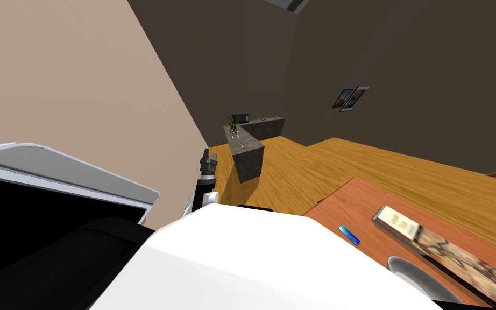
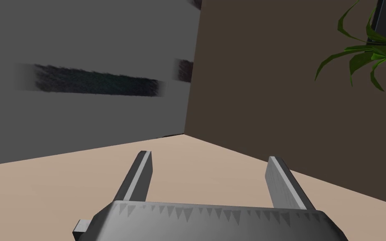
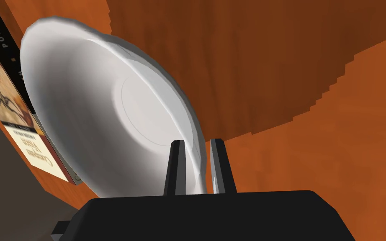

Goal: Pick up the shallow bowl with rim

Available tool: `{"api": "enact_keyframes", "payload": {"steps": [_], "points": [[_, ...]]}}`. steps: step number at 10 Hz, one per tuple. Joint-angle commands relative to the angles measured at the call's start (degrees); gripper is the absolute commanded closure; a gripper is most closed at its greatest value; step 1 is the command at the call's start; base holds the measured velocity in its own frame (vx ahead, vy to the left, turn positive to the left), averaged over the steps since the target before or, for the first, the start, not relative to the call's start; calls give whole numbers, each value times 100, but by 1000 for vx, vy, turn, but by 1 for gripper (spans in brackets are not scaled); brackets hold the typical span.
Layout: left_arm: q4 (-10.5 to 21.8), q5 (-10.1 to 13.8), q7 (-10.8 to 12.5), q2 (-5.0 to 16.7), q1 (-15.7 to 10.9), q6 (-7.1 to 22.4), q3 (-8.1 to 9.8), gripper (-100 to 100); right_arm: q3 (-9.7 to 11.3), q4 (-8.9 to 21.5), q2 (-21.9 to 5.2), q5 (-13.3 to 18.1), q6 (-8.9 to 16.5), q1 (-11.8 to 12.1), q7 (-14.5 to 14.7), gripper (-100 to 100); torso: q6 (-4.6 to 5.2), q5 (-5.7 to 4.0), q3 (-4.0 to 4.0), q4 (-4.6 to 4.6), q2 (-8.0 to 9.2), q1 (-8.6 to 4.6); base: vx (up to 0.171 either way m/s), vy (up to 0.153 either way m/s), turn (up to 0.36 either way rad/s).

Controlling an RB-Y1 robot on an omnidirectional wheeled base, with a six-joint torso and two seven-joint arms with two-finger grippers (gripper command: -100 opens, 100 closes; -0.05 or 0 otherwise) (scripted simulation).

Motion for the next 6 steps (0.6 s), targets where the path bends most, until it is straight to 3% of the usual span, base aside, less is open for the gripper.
{"api": "enact_keyframes", "payload": {"steps": [1,2,3,5,6], "points": [[0,0,0,0,0,0,0,0,0,0,0,0,0,0,0,100,0,0,0,0,0,0,0,0,0],[0,0,0,0,0,0,0,0,1,0,1,1,-1,0,1,0,1,2,0,0,1,2,0,0,0],[0,0,0,0,0,0,0,0,60,-137,-185,-69,-18,81,-102,100,1,2,1,1,1,3,7,61,-76],[0,0,0,-1,0,0,-1,0,77,-178,-238,-84,-18,110,-110,100,6,14,0,1,-2,43,15,70,-46],[0,0,0,0,0,0,0,0,78,-188,-247,-85,-25,119,-120,0,4,12,1,2,0,31,1,9,1]]}}
